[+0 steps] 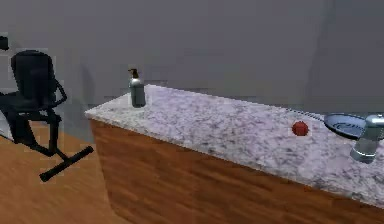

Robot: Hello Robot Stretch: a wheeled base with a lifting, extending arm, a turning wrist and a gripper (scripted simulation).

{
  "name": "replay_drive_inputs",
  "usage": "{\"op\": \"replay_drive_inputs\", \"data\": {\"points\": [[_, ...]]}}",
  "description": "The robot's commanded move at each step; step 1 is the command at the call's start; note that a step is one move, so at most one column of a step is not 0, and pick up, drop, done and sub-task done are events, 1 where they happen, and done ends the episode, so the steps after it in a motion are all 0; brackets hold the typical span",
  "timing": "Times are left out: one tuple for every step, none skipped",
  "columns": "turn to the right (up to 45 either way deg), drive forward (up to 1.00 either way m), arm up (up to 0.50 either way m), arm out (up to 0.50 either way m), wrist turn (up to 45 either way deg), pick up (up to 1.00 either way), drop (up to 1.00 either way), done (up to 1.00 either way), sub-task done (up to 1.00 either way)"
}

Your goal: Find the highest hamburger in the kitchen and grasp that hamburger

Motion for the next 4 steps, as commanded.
{"op": "replay_drive_inputs", "data": {"points": [[-33.0,0.00,0.00,0.00,0.0,0.00,0.00,0.00,0.00],[45.0,0.00,0.00,0.00,0.0,0.00,0.00,0.00,0.00],[42.0,0.00,0.00,0.00,0.0,0.00,0.00,0.00,0.00],[3.0,0.00,0.00,0.00,0.0,0.00,0.00,0.00,0.00]]}}
